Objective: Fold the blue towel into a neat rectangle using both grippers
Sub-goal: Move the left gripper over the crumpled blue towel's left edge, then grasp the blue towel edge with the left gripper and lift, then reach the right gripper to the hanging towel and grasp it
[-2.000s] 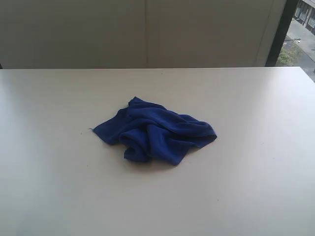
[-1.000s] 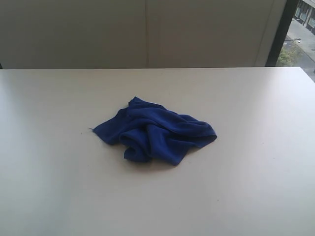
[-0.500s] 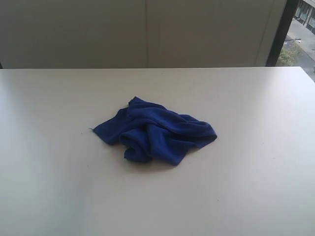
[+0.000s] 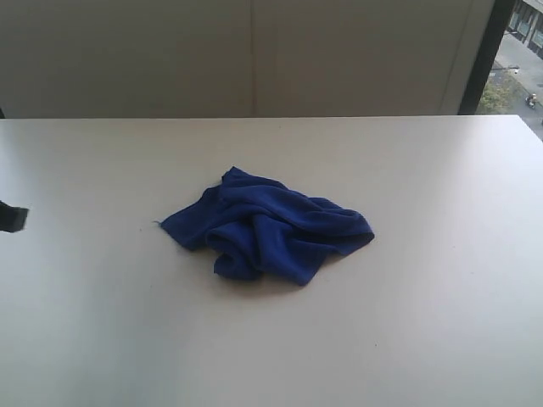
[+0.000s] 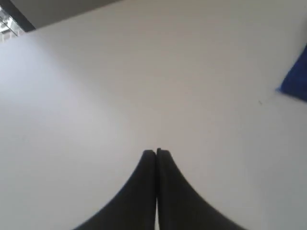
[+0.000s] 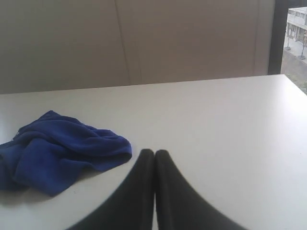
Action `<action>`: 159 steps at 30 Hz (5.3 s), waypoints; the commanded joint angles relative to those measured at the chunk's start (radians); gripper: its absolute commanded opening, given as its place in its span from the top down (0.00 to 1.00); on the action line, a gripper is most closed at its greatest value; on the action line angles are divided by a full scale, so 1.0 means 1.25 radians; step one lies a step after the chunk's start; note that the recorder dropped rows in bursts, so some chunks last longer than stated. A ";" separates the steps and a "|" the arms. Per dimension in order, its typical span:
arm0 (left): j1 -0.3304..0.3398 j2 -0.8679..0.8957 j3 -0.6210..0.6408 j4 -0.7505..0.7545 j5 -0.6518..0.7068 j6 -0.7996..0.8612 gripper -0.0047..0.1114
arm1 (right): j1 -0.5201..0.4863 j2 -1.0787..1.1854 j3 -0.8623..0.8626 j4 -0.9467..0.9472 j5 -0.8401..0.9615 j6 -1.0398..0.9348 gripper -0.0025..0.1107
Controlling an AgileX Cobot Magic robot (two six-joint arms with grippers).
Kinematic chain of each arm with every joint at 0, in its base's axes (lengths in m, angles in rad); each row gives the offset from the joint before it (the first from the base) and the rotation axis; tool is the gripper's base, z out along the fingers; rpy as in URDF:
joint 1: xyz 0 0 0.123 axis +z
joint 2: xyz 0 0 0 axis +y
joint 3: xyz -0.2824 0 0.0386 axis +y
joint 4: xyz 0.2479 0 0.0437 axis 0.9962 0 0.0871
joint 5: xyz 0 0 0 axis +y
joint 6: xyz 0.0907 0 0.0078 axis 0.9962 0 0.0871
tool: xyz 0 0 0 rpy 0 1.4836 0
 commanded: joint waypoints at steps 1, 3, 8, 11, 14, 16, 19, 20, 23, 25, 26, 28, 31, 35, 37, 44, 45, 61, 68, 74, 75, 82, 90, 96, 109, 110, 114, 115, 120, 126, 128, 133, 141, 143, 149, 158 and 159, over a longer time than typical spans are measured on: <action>-0.109 0.154 -0.084 -0.129 0.051 0.173 0.96 | 0.001 -0.005 0.004 -0.003 -0.051 0.002 0.98; -0.153 0.222 -0.141 -0.297 0.039 0.340 0.96 | 0.001 -0.005 0.004 -0.003 -0.060 0.002 0.98; -0.213 0.339 -0.224 -0.430 -0.182 0.356 0.96 | 0.001 -0.005 0.004 -0.003 -0.067 0.002 0.98; -0.206 0.375 -0.227 -0.220 -0.421 0.058 0.96 | 0.001 -0.005 0.004 -0.003 -0.067 0.002 0.98; -0.152 0.446 -0.285 0.116 -0.699 -0.269 0.96 | 0.001 -0.005 0.004 -0.003 -0.067 0.002 0.98; -0.131 0.491 -0.357 0.315 -0.720 -0.409 0.96 | 0.001 -0.005 0.004 -0.003 -0.067 0.002 0.98; -0.126 0.518 -0.449 0.604 -0.651 -0.592 0.96 | 0.001 -0.005 0.004 -0.003 -0.067 0.002 0.98; -0.124 0.522 -0.475 0.604 -0.624 -0.618 0.96 | 0.001 -0.005 0.004 -0.003 -0.067 0.002 0.98; -0.116 0.527 -0.529 0.604 -0.538 -0.572 0.96 | 0.001 -0.005 0.004 0.001 -0.067 0.003 0.98; -0.116 0.533 -0.558 0.604 -0.488 -0.550 0.96 | 0.001 -0.005 0.004 0.001 -0.067 0.003 0.98; -0.116 0.537 -0.567 0.604 -0.473 -0.538 0.96 | 0.001 -0.005 0.004 0.001 -0.067 0.003 0.98; -0.116 0.548 -0.581 0.604 -0.428 -0.526 0.96 | 0.001 -0.005 0.004 0.001 -0.067 0.003 0.98; -0.125 0.555 -0.581 0.604 -0.199 -0.425 0.96 | 0.001 -0.005 0.004 0.001 -0.067 0.003 0.98; -0.135 0.555 -0.579 0.576 0.162 -0.213 0.96 | 0.001 -0.005 0.004 0.001 -0.067 0.003 0.98; -0.133 0.555 -0.581 0.377 0.225 0.023 0.96 | 0.001 -0.005 0.004 0.001 -0.067 0.003 0.98; -0.101 0.571 -0.621 -0.725 0.440 1.307 0.96 | 0.001 -0.005 0.004 0.001 -0.067 0.003 0.98; -0.101 0.571 -0.630 -0.855 0.473 1.424 0.96 | 0.001 -0.005 0.004 0.001 -0.067 0.003 0.98; -0.189 0.667 -0.660 -1.084 0.250 1.959 0.66 | 0.001 -0.005 0.004 0.001 -0.067 0.003 0.98; -0.190 0.704 -0.660 -1.084 0.168 2.048 0.52 | 0.001 -0.005 0.004 0.001 -0.067 0.003 0.98; -0.190 0.729 -0.660 -1.084 0.096 2.048 0.52 | 0.001 -0.005 0.004 0.001 -0.067 0.003 0.98; -0.190 0.732 -0.660 -1.084 0.094 2.048 0.52 | 0.001 -0.005 0.004 0.001 -0.067 0.003 0.98; -0.202 0.751 -0.660 -1.084 0.039 2.048 0.52 | 0.001 -0.005 0.004 0.001 -0.067 0.003 0.98; -0.236 0.751 -0.660 -1.084 -0.008 2.048 0.52 | 0.001 -0.005 0.004 0.001 -0.067 0.003 0.98; -0.240 0.752 -0.660 -1.084 -0.012 2.048 0.52 | 0.001 -0.005 0.004 0.001 -0.067 0.003 0.98; -0.240 0.752 -0.660 -1.084 0.001 2.045 0.96 | 0.001 -0.005 0.004 0.001 -0.067 0.003 0.98; -0.240 0.750 -0.660 -1.084 -0.008 2.045 0.96 | 0.001 -0.005 0.004 0.001 -0.067 0.003 0.98; -0.243 0.721 -0.660 -1.084 -0.031 2.045 0.96 | 0.001 -0.005 0.004 0.001 -0.067 0.003 0.98; -0.244 0.712 -0.660 -1.084 -0.031 2.045 0.96 | 0.001 -0.005 0.004 0.001 -0.067 0.003 0.98; -0.244 0.641 -0.660 -1.084 -0.031 2.039 0.96 | 0.001 -0.005 0.004 0.001 -0.067 0.003 0.98; -0.244 0.542 -0.660 -1.084 0.033 2.011 0.96 | 0.001 -0.005 0.004 0.001 -0.096 0.003 0.98; -0.244 0.512 -0.660 -1.084 0.042 1.979 0.96 | 0.001 -0.005 0.004 0.002 -0.147 0.003 0.98; -0.234 0.428 -0.660 -1.080 0.057 1.972 0.96 | 0.001 -0.005 0.004 0.012 -0.240 0.078 0.98; -0.183 0.274 -0.660 -1.073 0.165 1.972 0.96 | 0.001 -0.005 0.004 0.012 -0.185 0.215 0.98; -0.169 0.226 -0.660 -1.056 0.167 1.972 0.96 | 0.001 0.009 -0.004 0.012 -0.149 0.237 0.98; -0.095 0.147 -0.660 -1.049 0.214 1.972 0.96 | 0.118 0.358 -0.160 -0.030 -0.153 0.196 0.98; -0.052 0.147 -0.653 -0.981 0.410 1.842 0.96 | 0.353 0.984 -0.543 -0.059 -0.054 -0.158 0.48; -0.052 0.147 -0.646 -0.980 0.413 1.810 0.96 | 0.358 1.018 -0.554 -0.059 -0.044 -0.201 0.41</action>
